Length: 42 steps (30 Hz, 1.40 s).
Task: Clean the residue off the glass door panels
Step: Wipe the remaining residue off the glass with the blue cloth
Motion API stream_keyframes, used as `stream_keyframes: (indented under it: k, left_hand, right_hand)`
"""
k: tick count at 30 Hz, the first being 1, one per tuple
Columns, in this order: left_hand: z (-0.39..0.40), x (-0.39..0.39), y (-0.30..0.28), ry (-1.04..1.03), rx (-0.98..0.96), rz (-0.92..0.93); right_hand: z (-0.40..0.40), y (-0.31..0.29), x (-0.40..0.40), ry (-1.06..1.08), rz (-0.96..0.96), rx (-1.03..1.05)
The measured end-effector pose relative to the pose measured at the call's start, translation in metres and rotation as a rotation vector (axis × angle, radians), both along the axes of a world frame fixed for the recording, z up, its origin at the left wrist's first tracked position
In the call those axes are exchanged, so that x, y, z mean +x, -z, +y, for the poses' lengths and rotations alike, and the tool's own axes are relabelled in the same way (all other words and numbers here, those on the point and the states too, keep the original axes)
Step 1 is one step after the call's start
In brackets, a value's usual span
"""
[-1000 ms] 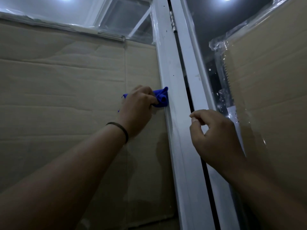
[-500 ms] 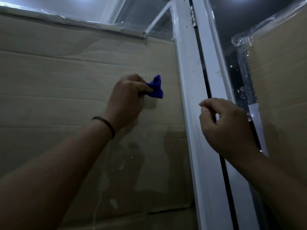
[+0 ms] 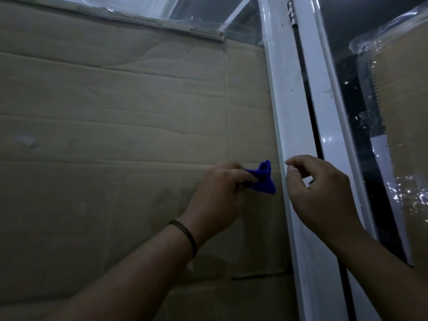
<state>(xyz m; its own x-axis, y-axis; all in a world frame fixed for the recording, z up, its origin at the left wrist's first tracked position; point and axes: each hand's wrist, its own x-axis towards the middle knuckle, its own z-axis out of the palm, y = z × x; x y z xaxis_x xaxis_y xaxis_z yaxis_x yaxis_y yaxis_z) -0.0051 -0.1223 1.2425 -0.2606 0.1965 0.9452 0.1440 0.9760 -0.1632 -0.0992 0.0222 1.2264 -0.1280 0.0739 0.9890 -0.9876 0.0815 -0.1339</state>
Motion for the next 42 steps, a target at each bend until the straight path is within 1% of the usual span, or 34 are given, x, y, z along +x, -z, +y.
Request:
stream_keyframes:
  k: [2, 4, 5, 7, 9, 11, 14, 17, 19, 21, 24, 25, 27, 28, 30, 33, 35, 37, 39, 42]
  left_hand:
    - [0.003, 0.01, 0.01, 0.19, 0.36, 0.025]
    - [0.005, 0.022, 0.018, 0.493, 0.681, -0.043]
    - [0.005, 0.03, 0.021, 0.613, 0.789, -0.08]
    - [0.007, 0.046, 0.028, 0.788, 0.943, -0.13]
    - [0.008, 0.059, 0.034, 0.897, 1.044, -0.154]
    - [0.009, 0.069, 0.041, 0.956, 1.088, -0.179]
    - [0.006, 0.082, 0.05, 0.995, 1.103, -0.209]
    - [0.001, 0.089, 0.06, 0.988, 1.118, -0.259]
    - [-0.001, 0.092, 0.065, 0.954, 1.103, -0.293]
    - [-0.002, 0.094, 0.069, 0.882, 1.033, -0.295]
    - [-0.005, 0.092, 0.071, 0.718, 0.916, -0.257]
    - [-0.008, 0.092, 0.07, 0.653, 0.872, -0.232]
    - [-0.014, 0.094, 0.067, 0.593, 0.794, -0.163]
    - [-0.018, 0.096, 0.065, 0.568, 0.75, -0.129]
    - [-0.027, 0.1, 0.062, 0.463, 0.599, -0.049]
    - [-0.039, 0.11, 0.054, 0.169, 0.302, 0.104]
    - [-0.047, 0.118, 0.048, -0.001, 0.171, 0.154]
    - [-0.057, 0.125, 0.041, -0.137, 0.091, 0.181]
    - [-0.069, 0.129, 0.034, -0.208, 0.045, 0.196]
    - [-0.093, 0.134, 0.024, -0.231, 0.013, 0.257]
  right_hand:
    - [-0.001, 0.005, 0.01, -0.113, -0.112, 0.01]
    - [-0.004, 0.01, 0.02, -0.262, -0.271, 0.055]
    - [-0.006, 0.013, 0.026, -0.362, -0.358, 0.084]
    - [-0.011, 0.02, 0.043, -0.583, -0.5, 0.152]
    - [-0.017, 0.028, 0.06, -0.723, -0.529, 0.224]
    - [-0.024, 0.037, 0.076, -0.757, -0.489, 0.243]
    - [-0.034, 0.047, 0.096, -0.739, -0.473, 0.185]
    - [-0.036, 0.052, 0.105, -0.816, -0.541, 0.143]
    - [-0.035, 0.055, 0.109, -0.886, -0.601, 0.146]
    - [-0.034, 0.058, 0.109, -0.912, -0.655, 0.165]
    - [-0.031, 0.059, 0.102, -0.862, -0.726, 0.128]
    - [-0.029, 0.056, 0.097, -0.799, -0.73, 0.088]
    - [-0.022, 0.045, 0.081, -0.587, -0.696, -0.012]
    - [-0.019, 0.039, 0.072, -0.458, -0.657, -0.067]
    - [-0.013, 0.024, 0.053, -0.197, -0.531, -0.161]
    - [-0.017, 0.002, 0.027, 0.131, -0.334, -0.203]
    - [-0.025, -0.009, 0.015, 0.307, -0.236, -0.187]
    - [-0.034, -0.016, 0.008, 0.406, -0.152, -0.133]
    - [-0.043, -0.018, 0.003, 0.472, -0.109, -0.042]
    - [-0.054, -0.018, 0.001, 0.487, -0.15, 0.029]
